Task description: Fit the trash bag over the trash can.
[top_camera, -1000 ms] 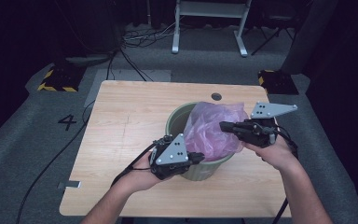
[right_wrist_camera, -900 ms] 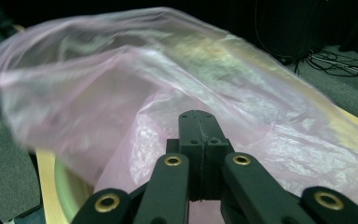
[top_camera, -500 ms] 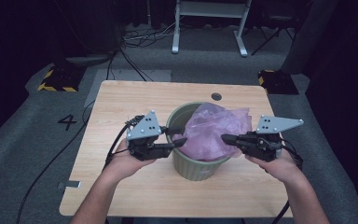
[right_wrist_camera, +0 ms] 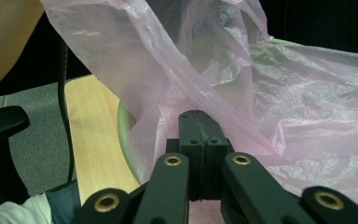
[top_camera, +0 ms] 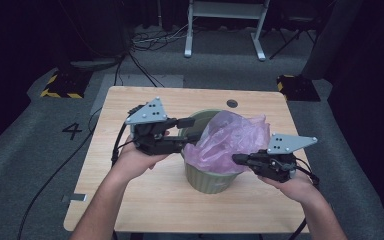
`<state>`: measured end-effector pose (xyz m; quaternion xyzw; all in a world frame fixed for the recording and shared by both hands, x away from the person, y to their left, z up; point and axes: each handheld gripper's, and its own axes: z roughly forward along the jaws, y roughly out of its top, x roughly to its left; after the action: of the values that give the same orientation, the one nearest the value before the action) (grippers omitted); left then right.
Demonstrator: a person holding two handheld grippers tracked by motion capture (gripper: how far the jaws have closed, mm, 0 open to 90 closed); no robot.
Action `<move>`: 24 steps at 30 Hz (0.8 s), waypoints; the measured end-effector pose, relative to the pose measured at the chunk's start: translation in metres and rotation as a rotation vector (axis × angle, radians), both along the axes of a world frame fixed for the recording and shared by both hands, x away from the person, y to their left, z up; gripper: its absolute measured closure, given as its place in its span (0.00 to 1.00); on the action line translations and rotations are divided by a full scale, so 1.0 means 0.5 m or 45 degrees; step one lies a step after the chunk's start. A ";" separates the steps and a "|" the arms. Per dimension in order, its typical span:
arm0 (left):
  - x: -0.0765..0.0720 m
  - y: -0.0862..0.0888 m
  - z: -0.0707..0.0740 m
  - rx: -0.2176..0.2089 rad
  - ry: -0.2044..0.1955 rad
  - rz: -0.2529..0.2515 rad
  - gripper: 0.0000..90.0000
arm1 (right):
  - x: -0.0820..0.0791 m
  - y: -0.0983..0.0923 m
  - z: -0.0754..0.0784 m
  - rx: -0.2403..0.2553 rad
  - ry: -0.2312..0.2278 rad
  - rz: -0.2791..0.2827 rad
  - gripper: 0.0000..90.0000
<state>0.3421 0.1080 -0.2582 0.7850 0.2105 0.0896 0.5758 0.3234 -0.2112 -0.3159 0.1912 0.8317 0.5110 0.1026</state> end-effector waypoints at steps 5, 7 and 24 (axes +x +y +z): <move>0.009 -0.044 0.018 0.026 0.026 -0.030 0.58 | 0.002 0.006 -0.004 0.011 -0.001 0.004 1.00; 0.009 -0.059 0.023 0.029 0.033 -0.063 0.58 | 0.003 0.008 -0.004 0.011 -0.005 0.004 1.00; 0.020 -0.102 -0.038 0.245 0.050 -0.029 0.98 | 0.005 0.008 -0.003 0.031 -0.007 0.001 1.00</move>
<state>0.3522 0.0568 -0.2772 0.8406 0.2033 0.0875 0.4943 0.3257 -0.2071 -0.3176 0.1907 0.8252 0.5218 0.1024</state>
